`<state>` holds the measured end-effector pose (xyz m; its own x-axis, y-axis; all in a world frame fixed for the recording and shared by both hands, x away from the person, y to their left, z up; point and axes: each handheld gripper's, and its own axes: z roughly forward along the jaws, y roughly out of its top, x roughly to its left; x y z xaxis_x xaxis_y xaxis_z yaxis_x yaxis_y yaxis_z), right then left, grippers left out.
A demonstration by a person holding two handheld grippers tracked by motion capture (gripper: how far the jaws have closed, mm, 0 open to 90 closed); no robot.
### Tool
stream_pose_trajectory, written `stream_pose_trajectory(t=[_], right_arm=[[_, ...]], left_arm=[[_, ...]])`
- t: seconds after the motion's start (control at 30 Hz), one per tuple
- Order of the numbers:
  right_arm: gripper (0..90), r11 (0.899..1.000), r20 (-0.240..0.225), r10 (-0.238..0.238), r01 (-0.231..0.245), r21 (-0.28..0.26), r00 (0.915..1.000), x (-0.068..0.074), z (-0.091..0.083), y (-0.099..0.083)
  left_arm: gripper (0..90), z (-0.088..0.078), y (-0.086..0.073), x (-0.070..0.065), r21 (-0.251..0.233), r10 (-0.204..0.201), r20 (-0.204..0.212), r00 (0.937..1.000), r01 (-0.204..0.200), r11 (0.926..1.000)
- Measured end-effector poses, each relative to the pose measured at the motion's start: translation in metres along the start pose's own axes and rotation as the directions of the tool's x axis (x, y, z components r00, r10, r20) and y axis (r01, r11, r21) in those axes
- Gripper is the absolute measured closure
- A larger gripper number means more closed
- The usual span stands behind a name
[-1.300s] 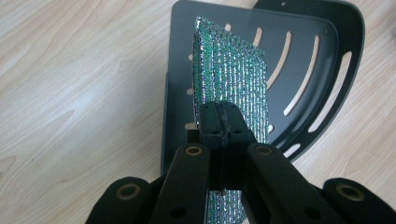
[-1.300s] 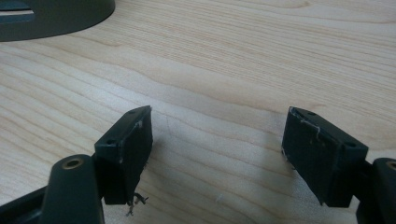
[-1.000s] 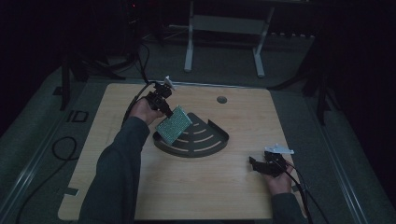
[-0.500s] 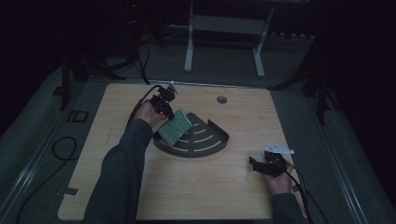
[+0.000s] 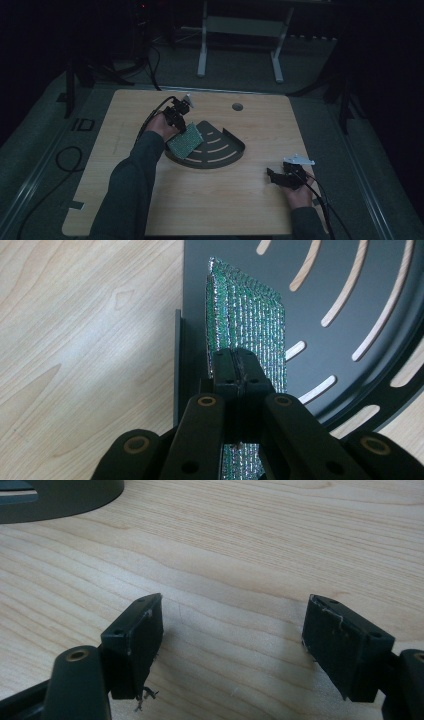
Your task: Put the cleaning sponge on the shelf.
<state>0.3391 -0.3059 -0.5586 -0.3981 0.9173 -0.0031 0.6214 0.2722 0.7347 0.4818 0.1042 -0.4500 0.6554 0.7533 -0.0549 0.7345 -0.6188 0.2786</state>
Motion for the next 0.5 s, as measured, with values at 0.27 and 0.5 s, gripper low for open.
stream_pose_trajectory(t=[0.27,0.5], right_arm=[[23.9,1.0,0.0,0.0,0.0,0.0,1.0,0.0,0.0,0.0],[23.9,1.0,0.0,0.0,0.0,0.0,1.0,0.0,0.0,0.0]], left_arm=[[89.6,0.0022,-0.0021,0.0012,-0.001,-0.004,-0.005,1.0,0.004,1.0],[89.2,0.0087,-0.0051,0.0066,0.01,-0.01,-0.018,0.9998,0.01,0.9999]])
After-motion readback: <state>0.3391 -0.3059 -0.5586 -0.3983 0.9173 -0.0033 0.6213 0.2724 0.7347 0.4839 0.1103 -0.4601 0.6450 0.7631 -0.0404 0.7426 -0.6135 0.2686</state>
